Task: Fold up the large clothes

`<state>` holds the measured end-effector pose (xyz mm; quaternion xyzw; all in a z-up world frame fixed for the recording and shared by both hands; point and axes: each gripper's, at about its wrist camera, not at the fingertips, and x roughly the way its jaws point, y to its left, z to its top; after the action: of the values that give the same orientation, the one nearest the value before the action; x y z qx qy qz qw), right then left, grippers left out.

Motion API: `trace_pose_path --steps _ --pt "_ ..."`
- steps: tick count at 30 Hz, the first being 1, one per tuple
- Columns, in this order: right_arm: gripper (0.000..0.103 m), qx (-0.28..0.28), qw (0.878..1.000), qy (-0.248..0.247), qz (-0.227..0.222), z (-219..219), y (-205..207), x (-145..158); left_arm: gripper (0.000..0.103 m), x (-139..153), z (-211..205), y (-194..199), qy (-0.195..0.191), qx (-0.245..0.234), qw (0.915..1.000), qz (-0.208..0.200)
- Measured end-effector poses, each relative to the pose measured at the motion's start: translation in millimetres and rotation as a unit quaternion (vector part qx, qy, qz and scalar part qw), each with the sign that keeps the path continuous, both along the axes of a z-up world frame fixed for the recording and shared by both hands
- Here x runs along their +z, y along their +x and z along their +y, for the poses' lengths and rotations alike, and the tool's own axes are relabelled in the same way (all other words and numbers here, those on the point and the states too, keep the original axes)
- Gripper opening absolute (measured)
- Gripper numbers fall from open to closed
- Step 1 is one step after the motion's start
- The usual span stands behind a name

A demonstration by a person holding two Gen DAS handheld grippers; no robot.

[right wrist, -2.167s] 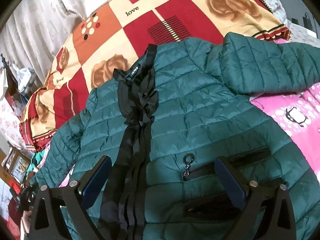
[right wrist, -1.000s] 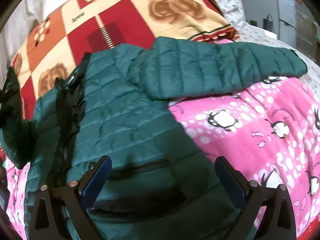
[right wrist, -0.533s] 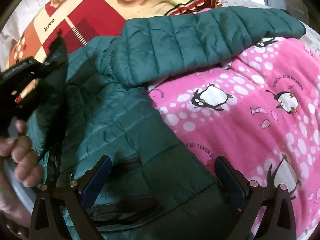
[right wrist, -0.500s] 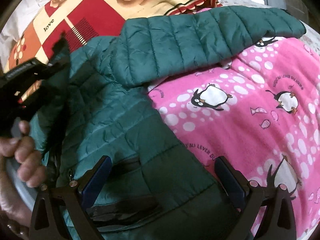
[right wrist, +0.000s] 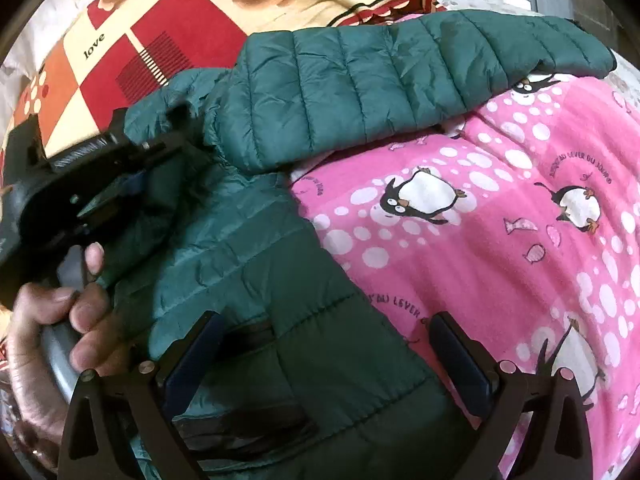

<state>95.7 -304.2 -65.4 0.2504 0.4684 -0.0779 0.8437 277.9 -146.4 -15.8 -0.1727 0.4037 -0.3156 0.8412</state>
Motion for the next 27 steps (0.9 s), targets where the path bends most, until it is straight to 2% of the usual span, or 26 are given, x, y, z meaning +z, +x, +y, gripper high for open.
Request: trace_pose_path --steps 1,4,6,8,10,13,14,15,17,18,20,23,25,26,27 --pt "0.102 0.001 1.000 -0.003 0.001 1 0 0 0.063 9 4 -7 0.002 0.001 0.9999 -0.011" --pt "0.102 0.002 1.000 -0.012 0.003 4 3 -1 0.063 36 25 -22 0.007 0.007 0.9992 -0.038" --pt "0.102 0.005 1.000 -0.018 0.006 5 3 -2 0.063 57 54 -28 0.027 0.035 0.9964 -0.073" --pt "0.102 0.006 1.000 -0.024 0.009 8 4 -2 0.063 73 94 -28 0.069 0.097 0.9872 -0.107" --pt "0.102 0.007 1.000 -0.027 0.012 9 5 -1 0.063 77 144 -20 0.109 0.172 0.9725 -0.113" --pt "0.102 0.008 0.999 -0.032 0.014 8 8 -2 0.059 58 203 0 0.200 0.252 0.9424 -0.090" --pt "0.102 0.009 0.999 -0.033 0.015 8 7 -2 0.059 41 220 11 0.229 0.264 0.9350 -0.062" --pt "0.102 0.009 0.999 -0.034 0.015 8 7 -3 0.059 24 228 20 0.245 0.266 0.9319 -0.031" --pt "0.102 0.011 0.999 -0.037 0.017 8 9 -3 0.060 -8 234 33 0.261 0.252 0.9318 0.018" --pt "0.102 0.013 0.999 -0.038 0.017 9 8 -3 0.060 -18 232 35 0.265 0.243 0.9330 0.022" --pt "0.102 0.014 0.999 -0.040 0.018 9 9 -4 0.060 -15 227 32 0.273 0.242 0.9311 0.006" --pt "0.102 0.015 0.999 -0.041 0.018 10 12 -4 0.059 3 217 25 0.261 0.255 0.9309 -0.005" --pt "0.102 0.014 0.999 -0.040 0.018 9 12 -4 0.059 25 200 8 0.225 0.254 0.9396 -0.042" --pt "0.102 0.014 0.999 -0.040 0.018 9 11 -4 0.059 30 189 1 0.214 0.243 0.9448 -0.054" --pt "0.102 0.014 0.999 -0.040 0.018 9 11 -4 0.059 35 164 -5 0.203 0.209 0.9543 -0.065"
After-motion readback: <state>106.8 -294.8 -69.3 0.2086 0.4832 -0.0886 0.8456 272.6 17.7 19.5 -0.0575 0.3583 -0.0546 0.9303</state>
